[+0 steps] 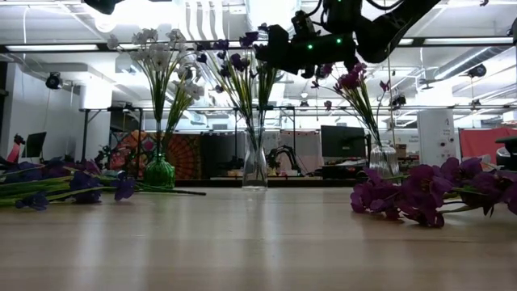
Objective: Sort flowers into vase by color
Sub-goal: Put the right dark violet flowers into the left transparent vase
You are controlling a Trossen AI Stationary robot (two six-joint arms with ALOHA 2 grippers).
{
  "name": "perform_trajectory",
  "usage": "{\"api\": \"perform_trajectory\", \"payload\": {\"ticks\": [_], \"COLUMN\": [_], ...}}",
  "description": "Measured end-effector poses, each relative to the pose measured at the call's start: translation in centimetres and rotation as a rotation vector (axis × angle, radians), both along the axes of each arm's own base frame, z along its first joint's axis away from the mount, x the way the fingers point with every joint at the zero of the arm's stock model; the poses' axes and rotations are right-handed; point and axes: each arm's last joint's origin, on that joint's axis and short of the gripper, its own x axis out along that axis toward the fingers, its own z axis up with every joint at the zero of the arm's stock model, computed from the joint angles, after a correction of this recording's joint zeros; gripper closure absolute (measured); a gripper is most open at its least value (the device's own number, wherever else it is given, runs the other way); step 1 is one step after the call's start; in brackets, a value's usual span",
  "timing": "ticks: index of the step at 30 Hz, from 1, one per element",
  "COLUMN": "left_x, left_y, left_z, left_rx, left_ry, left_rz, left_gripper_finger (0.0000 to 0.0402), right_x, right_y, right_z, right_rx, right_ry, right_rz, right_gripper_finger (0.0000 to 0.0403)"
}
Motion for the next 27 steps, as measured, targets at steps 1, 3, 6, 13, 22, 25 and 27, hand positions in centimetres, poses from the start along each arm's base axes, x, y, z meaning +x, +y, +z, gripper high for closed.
{"api": "perform_trajectory", "payload": {"ticks": [1, 3, 6, 13, 22, 25, 27], "left_x": [0.0, 0.0, 0.0, 0.0, 0.0, 0.0, 0.0], "left_y": [0.0, 0.0, 0.0, 0.0, 0.0, 0.0, 0.0], "left_z": [0.0, 0.0, 0.0, 0.0, 0.0, 0.0, 0.0], "left_rx": [0.0, 0.0, 0.0, -0.002, -0.003, -0.003, -0.003], "left_ry": [0.0, 0.0, 0.0, -0.001, -0.001, -0.001, -0.001], "left_rz": [0.0, 0.0, 0.0, 0.0, 0.0, 0.0, 0.0], "left_gripper_finger": [0.0187, 0.0187, 0.0187, 0.0187, 0.0187, 0.0187, 0.0187], "right_x": [-0.1, -0.4, -0.9, -2.0, -3.5, -4.0, -4.2], "right_y": [0.1, 0.2, 0.4, 0.9, 1.6, 1.9, 2.0], "right_z": [0.1, 0.3, 0.7, 1.6, 3.0, 3.4, 3.7], "right_rx": [0.007, 0.017, 0.038, 0.084, 0.112, 0.12, 0.12], "right_ry": [0.013, 0.035, 0.07, 0.136, 0.163, 0.164, 0.159], "right_rz": [0.0, 0.0, 0.001, 0.002, 0.002, 0.003, 0.006], "right_gripper_finger": [0.0151, 0.0137, 0.0118, 0.0086, 0.0072, 0.0071, 0.0071]}}
